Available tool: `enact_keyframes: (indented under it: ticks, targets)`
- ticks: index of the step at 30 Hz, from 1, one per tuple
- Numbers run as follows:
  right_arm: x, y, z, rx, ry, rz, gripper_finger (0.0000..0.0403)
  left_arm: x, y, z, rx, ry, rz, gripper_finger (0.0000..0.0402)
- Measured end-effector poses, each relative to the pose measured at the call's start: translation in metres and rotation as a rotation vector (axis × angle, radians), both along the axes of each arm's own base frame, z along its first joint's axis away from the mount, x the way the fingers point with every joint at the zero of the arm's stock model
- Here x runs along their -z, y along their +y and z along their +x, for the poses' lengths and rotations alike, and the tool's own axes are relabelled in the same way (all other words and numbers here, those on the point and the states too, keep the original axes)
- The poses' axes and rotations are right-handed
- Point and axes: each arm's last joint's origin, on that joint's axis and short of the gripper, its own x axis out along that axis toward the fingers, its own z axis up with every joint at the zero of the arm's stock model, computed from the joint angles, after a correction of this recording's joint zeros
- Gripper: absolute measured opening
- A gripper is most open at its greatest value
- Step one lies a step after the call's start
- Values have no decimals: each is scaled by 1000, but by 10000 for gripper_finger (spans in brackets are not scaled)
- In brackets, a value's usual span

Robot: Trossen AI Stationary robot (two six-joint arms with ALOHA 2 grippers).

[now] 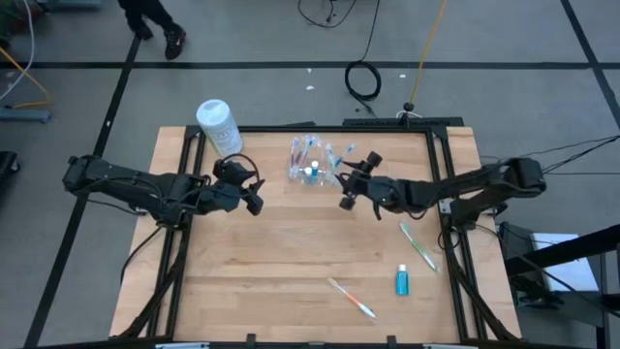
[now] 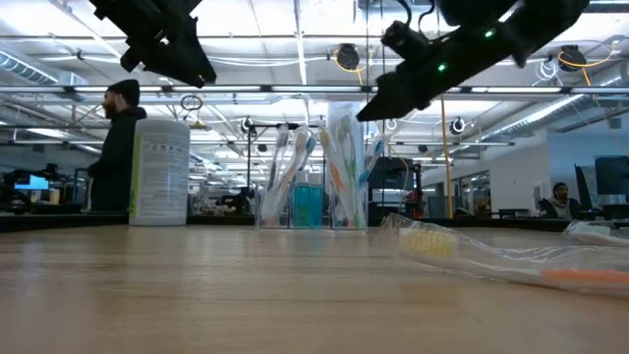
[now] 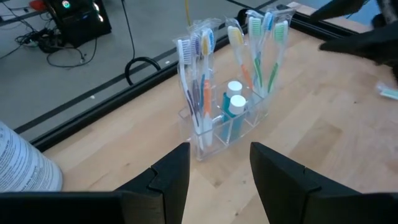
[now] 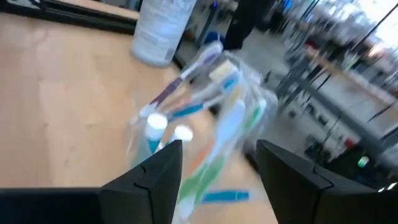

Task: Pick & Place toothbrushing station
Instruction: Put the orange toothbrush into the transparent organizer

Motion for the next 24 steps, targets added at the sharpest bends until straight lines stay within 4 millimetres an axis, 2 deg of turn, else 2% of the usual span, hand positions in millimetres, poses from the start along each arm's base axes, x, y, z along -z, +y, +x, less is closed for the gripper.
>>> enact_keyframes:
  ticks: [5,10,17,24]
  targets:
    - [-6,8,-25,31,51,141,195,0,0,0,0,-4,-9,175]
    - [-4,14,-48,99,116,274,196,8,-2,7,6,24,-31,175]
    - [15,19,-67,193,233,397,196,31,-10,32,87,88,-105,175]
    - [50,17,-82,162,314,377,196,51,-23,71,399,88,-142,175]
